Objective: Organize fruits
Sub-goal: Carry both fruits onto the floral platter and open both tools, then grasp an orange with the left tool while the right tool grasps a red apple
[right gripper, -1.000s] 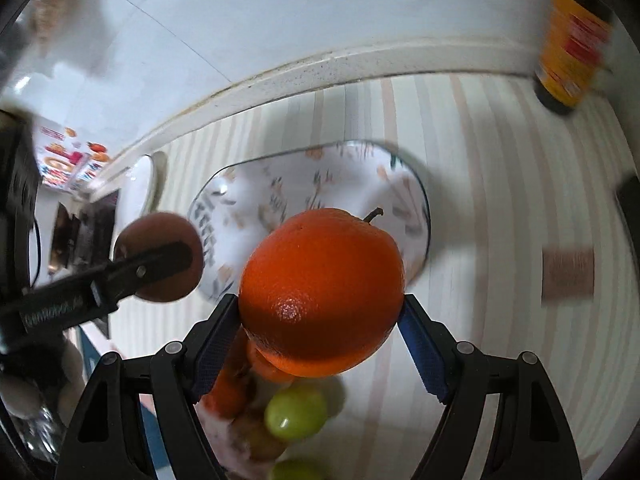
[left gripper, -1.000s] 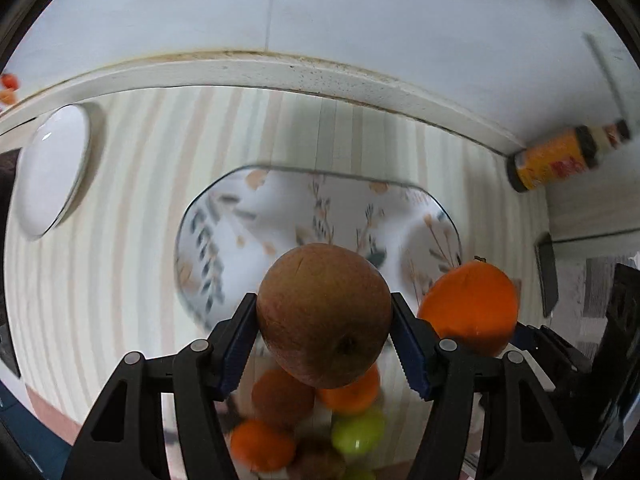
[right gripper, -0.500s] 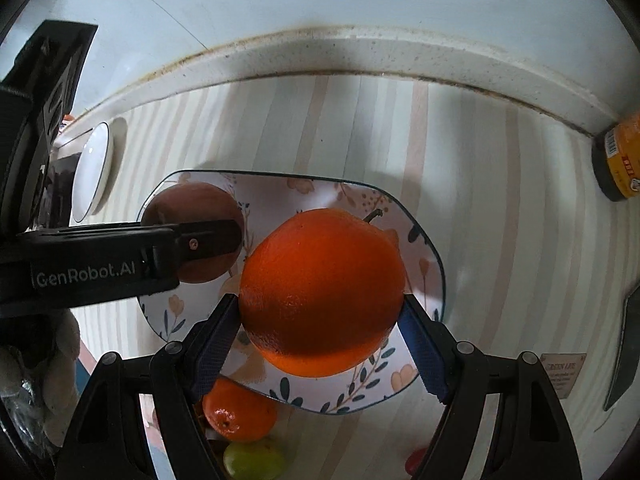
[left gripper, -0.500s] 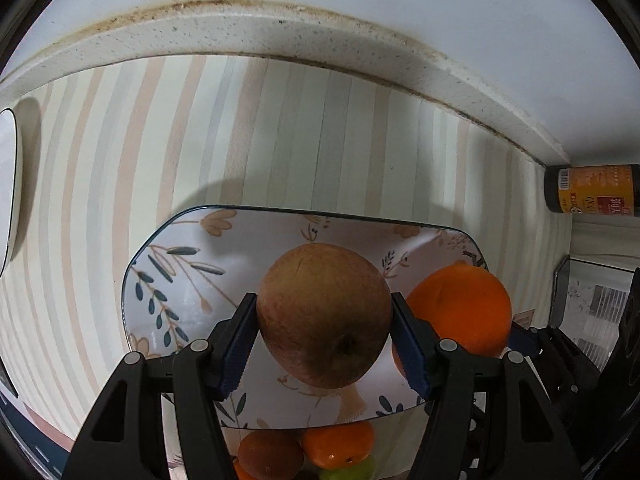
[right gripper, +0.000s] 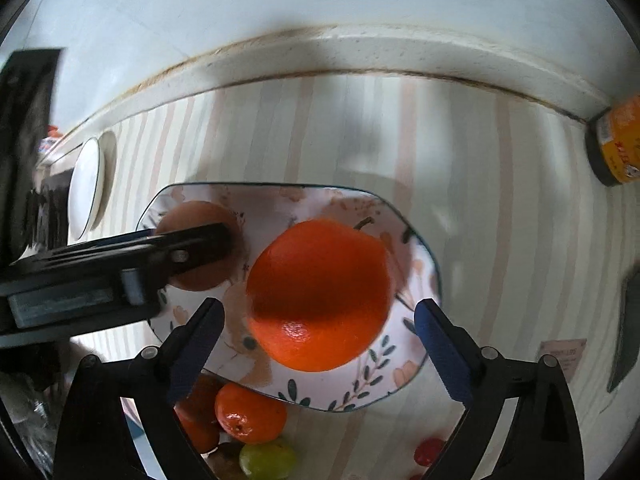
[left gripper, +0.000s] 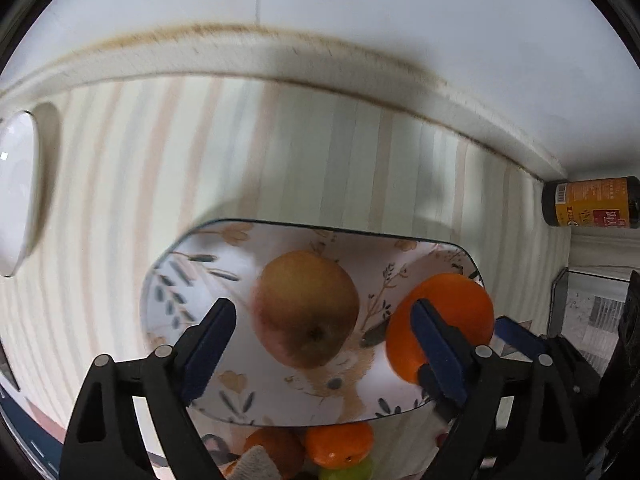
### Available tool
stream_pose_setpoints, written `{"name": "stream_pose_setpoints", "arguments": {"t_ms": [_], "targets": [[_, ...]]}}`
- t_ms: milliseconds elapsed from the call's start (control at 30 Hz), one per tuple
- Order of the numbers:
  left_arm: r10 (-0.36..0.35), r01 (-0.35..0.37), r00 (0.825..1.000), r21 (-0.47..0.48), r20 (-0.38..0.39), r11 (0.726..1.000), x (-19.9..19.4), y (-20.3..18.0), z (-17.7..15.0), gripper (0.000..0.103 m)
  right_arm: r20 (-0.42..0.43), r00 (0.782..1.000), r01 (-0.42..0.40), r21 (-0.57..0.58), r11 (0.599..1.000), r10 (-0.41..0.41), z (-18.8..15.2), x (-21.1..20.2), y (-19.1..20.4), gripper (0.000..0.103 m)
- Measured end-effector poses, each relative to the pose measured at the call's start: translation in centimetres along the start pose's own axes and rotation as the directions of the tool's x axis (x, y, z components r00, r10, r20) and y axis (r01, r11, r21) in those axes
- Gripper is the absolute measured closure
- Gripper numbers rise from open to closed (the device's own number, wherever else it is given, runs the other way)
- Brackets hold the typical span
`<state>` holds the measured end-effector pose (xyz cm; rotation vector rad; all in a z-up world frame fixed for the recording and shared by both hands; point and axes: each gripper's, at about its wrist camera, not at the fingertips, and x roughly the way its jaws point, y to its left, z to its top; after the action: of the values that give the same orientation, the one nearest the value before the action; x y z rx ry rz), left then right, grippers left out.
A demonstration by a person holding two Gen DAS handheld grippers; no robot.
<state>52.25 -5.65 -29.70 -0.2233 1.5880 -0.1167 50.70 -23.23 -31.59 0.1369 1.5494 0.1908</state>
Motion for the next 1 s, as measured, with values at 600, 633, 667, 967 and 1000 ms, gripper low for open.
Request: {"name": "stream_pose_setpoints", "arguments": {"t_ms": [600,633,667,967,1000], "targets": [[0.209,-0.235,0.933,0.056,0.291,0.970,-9.4,4.3,-12.8,0.014,0.171,0.976,0.113,0.135,0.984,-0.136,-10.8,-7.5,3.7,0.005],[0.211,-0.244,0.926,0.068,0.313,0.967,-10.2,4.5,-13.9,0.014,0.190,0.971,0.116,0.144,0.983,-0.142,-11.9,-8.2,4.2,0.005],[0.210,-0.245,0.923,0.073,0.324,0.967,-10.6,4.4,-14.5,0.014,0.200,0.969,0.117,0.147,0.982,-0.145,-12.5,-8.6,4.5,0.005],[0.172,-0.244,0.885,0.118,0.432,0.962,-15.4,4.3,-21.2,0.014,0.303,0.941,0.112,0.146,0.983,-0.152,-19.5,-13.4,8.1,0.005],[0.170,-0.245,0.882,0.119,0.439,0.962,-15.9,4.2,-21.8,0.014,0.313,0.937,0.113,0.144,0.983,-0.154,-20.1,-13.9,8.4,0.005]]}}
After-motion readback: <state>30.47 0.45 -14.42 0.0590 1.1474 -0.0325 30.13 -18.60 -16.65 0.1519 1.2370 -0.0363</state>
